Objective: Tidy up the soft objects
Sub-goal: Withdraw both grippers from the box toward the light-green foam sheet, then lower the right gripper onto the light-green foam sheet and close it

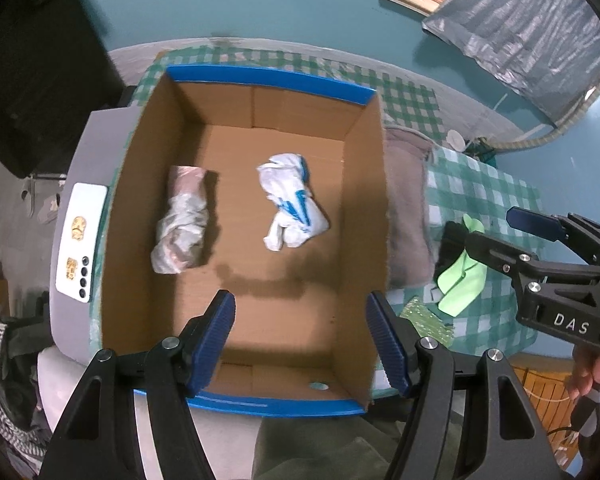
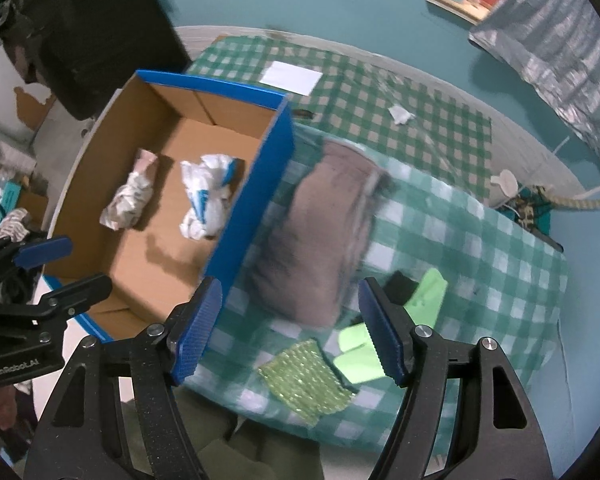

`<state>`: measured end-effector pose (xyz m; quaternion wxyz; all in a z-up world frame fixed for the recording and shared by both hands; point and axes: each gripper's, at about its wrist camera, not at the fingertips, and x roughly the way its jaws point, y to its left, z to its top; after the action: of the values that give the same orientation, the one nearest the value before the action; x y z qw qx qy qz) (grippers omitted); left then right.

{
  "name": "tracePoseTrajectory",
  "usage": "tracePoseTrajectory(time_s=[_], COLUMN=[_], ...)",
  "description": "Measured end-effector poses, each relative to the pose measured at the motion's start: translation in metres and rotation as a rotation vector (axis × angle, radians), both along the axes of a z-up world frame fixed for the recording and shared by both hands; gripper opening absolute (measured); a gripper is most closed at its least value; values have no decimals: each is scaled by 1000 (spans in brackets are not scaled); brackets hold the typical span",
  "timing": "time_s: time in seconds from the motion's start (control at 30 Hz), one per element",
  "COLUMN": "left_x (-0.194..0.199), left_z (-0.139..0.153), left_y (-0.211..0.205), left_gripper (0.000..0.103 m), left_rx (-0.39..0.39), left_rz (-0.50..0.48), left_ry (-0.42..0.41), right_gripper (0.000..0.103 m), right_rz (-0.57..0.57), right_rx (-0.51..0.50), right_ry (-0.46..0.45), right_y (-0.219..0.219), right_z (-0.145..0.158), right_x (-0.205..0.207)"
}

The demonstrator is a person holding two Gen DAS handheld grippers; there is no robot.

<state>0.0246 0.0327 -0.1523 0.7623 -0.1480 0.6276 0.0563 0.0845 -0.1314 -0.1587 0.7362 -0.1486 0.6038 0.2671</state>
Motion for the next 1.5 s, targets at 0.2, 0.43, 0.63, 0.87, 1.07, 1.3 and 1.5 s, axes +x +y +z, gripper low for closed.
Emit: tracePoseTrajectory(time_s=[0.2, 0.43, 0.63, 0.87, 1.07, 1.3, 1.5], left_x=[6, 15, 23, 35, 41, 46, 48], left_z=[0, 5, 6, 7, 0, -14, -27], left_y=[-19, -40, -60, -87, -105, -130, -146], left_gripper=[69, 69, 69, 69, 69, 69, 69], left_rx=[13, 20, 13, 32, 35, 43, 50], left_rz=[-39, -74, -115, -182, -221, -285, -321], left_ry=[-1, -9, -9, -10, 6, 38, 64], right_gripper=[71, 71, 71, 71, 71, 71, 71], right_rz=[-33, -73, -127, -198, -242, -274, -284], right_rx=[-12, -26, -30, -31, -52, -58, -32], right_ry=[6, 19, 48, 96, 135, 185, 224], right_y=[-26, -57, -86, -120, -144, -157, -154], right_z=[-3, -11, -21, -37, -55, -79, -94], right_x=[5, 12, 22, 35, 41, 45, 47])
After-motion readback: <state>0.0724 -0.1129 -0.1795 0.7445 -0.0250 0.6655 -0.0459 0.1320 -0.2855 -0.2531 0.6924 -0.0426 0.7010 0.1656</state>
